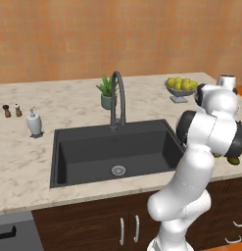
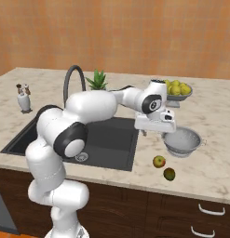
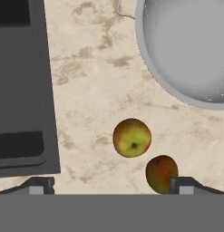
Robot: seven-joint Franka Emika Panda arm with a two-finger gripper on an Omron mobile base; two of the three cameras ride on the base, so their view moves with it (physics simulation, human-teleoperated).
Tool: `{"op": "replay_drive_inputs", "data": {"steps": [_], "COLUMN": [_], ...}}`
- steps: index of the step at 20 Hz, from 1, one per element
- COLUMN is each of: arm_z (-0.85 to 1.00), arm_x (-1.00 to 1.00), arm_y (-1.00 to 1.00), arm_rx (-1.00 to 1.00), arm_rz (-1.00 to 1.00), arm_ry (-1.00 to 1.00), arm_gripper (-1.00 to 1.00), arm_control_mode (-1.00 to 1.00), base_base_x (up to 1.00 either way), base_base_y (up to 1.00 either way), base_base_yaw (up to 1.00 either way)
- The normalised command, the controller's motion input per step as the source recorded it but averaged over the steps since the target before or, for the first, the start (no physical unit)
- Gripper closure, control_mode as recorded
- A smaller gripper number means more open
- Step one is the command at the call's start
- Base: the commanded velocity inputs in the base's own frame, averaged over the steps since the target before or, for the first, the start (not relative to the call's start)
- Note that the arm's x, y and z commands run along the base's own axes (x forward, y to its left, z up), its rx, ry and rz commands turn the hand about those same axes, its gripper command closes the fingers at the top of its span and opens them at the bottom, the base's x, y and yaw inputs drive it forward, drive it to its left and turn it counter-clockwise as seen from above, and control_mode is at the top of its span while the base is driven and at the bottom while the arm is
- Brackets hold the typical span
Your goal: Put the colander in the sink, put the mango, apple in the colander, and turn on the sink faucet and pour water over the colander.
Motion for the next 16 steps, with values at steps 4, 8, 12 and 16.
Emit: {"op": "replay_drive_inputs", "data": {"steps": [4, 8, 12, 16], "arm_z": [-0.31, -0.29, -0.34, -0.38], "arm_x": [0.56, 0.45, 0.37, 0.25], "arm_y": [-0.28, -0.09, -0.08, -0.1], "arm_rx": [0.01, 0.0, 0.0, 0.0], "arm_rz": [0.03, 0.01, 0.0, 0.0], "arm_ry": [0.0, 0.0, 0.0, 0.0], "arm_gripper": [-1.0, -1.0, -1.0, -1.0], "arm_control_mode": [-1.0, -1.0, -1.0, -1.0], "base_base_x": [0.0, 0.0, 0.0, 0.0], "base_base_y": [0.0, 0.0, 0.0, 0.0], "base_base_yaw": [0.0, 0.0, 0.0, 0.0]}}
